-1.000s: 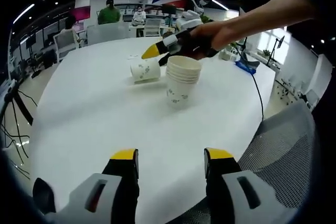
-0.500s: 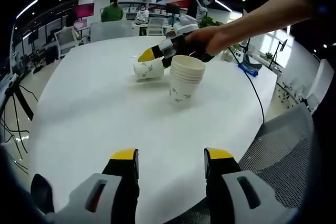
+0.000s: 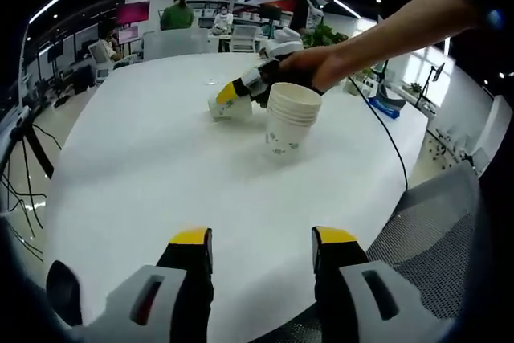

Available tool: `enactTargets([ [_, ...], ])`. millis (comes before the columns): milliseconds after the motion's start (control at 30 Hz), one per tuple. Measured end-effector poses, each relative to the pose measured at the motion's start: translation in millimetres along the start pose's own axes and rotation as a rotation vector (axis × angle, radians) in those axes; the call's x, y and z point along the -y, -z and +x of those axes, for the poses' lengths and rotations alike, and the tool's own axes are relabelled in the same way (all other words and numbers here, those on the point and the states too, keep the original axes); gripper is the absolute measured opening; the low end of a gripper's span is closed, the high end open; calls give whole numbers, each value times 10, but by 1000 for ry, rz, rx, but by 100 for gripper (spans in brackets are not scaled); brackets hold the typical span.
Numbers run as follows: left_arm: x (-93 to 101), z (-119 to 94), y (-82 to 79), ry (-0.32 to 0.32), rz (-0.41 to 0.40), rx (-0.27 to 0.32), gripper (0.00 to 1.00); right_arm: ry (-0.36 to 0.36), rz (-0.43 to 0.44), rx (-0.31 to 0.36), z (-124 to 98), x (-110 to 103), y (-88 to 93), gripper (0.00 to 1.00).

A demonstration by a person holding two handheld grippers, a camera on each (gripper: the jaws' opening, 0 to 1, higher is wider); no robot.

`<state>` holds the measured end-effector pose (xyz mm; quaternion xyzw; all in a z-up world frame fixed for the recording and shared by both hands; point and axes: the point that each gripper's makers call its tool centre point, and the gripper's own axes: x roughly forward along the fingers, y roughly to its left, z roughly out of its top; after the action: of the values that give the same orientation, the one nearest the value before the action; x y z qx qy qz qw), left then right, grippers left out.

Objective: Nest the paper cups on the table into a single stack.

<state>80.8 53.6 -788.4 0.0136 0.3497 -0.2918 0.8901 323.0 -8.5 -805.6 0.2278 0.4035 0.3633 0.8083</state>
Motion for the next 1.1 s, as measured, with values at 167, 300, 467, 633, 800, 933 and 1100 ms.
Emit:
enactTargets([
  [167,0,5,4,0,5,-3,48,-21,-9,8,-5,-83,-27,0],
  [300,8,4,-1,1,10,-2,49,-26,-21,14,-82,-120,-80,0],
  [467,22,7,-9,5,21,2,49,-18,-29,15,-164,-47,-179,0],
  [633,36,-2,-33,6,26,11,49,-10,-42,16,-259,-42,-244,0],
  [800,54,-14,-67,7,36,21,49,-12,-67,21,-399,-195,-266,0],
  [933,46,-26,-98,4,40,35,50,-13,-106,0,-501,-318,-243,0],
  [1100,44,-37,-137,3,39,48,51,-25,-169,-47,-645,-473,-209,0],
])
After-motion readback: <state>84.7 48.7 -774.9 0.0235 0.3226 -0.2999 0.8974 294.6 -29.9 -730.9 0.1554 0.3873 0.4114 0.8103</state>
